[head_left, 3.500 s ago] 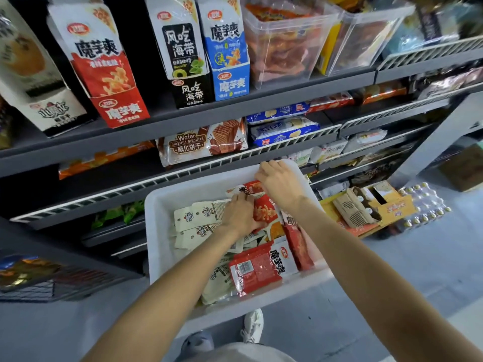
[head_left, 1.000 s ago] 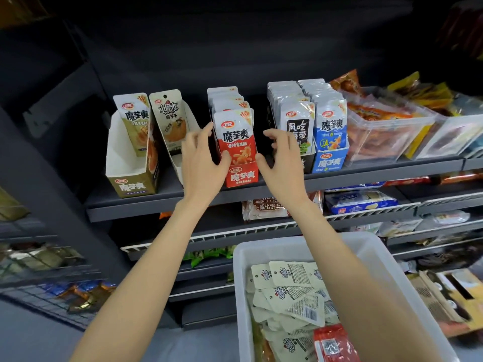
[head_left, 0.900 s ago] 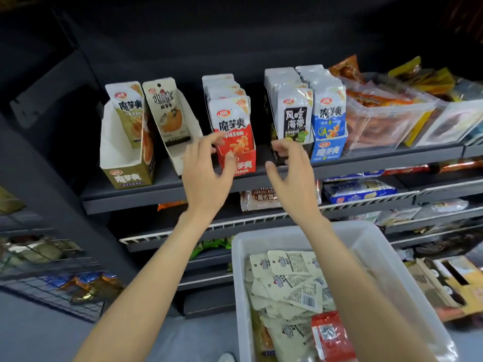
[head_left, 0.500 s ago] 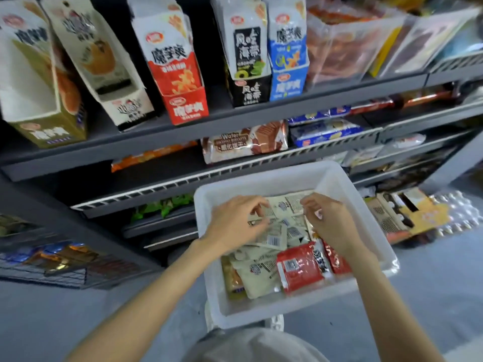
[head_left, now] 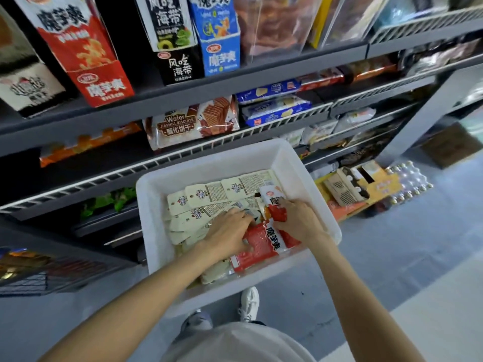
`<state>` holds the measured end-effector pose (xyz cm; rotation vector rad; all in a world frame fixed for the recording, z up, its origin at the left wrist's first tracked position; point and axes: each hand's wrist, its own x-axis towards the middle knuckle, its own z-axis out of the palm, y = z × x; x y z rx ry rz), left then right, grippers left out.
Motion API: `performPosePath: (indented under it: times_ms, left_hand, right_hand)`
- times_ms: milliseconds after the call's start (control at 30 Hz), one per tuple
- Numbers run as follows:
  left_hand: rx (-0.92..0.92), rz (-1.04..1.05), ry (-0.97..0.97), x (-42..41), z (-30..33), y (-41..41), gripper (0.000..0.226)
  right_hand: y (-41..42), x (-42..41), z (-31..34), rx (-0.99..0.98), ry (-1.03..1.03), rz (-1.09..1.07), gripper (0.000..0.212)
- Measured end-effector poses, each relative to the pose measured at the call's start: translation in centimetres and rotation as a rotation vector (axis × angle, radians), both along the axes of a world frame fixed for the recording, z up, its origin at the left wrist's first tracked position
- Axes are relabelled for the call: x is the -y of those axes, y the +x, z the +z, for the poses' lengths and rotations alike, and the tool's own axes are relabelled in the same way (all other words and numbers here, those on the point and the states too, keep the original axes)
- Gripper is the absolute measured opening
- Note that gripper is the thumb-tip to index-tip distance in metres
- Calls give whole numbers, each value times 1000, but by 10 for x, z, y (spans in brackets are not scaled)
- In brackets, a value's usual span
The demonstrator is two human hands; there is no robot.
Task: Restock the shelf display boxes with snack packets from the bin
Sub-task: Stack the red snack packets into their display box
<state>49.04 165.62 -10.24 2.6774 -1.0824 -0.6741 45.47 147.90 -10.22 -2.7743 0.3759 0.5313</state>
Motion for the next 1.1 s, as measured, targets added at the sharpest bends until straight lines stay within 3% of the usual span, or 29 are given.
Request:
performPosePath:
  times_ms: [133, 267, 433, 600, 733, 833, 900, 1100]
  left_hand:
    - [-61, 98, -77, -6, 2, 0, 45]
    - [-3, 101, -86, -13, 5, 4, 28]
    - [65, -8, 52, -1, 4, -8, 80]
    - [97, -3, 100, 10, 3, -5, 83]
    - [-35, 142, -114, 6, 9, -5, 61]
    - [-211, 392, -375, -7, 20, 4, 37]
    - [-336, 591, -538, -20, 30, 11, 38]
    - [-274, 808, -731, -54, 37, 29, 46]
  right_hand:
    - [6, 0, 0, 30, 44, 67, 59]
    - [9, -6, -2, 113, -3, -4, 52]
    - [13, -15, 2, 163, -4, -98, 54]
    - [15, -14, 12, 284, -46, -54, 34]
    - [12, -3, 30, 451, 67, -151, 29]
    - [10, 1, 46, 601, 180, -267, 25]
    - [10, -2, 59, 664, 291, -312, 22]
    - [23, -25, 74, 618, 580, -317, 19]
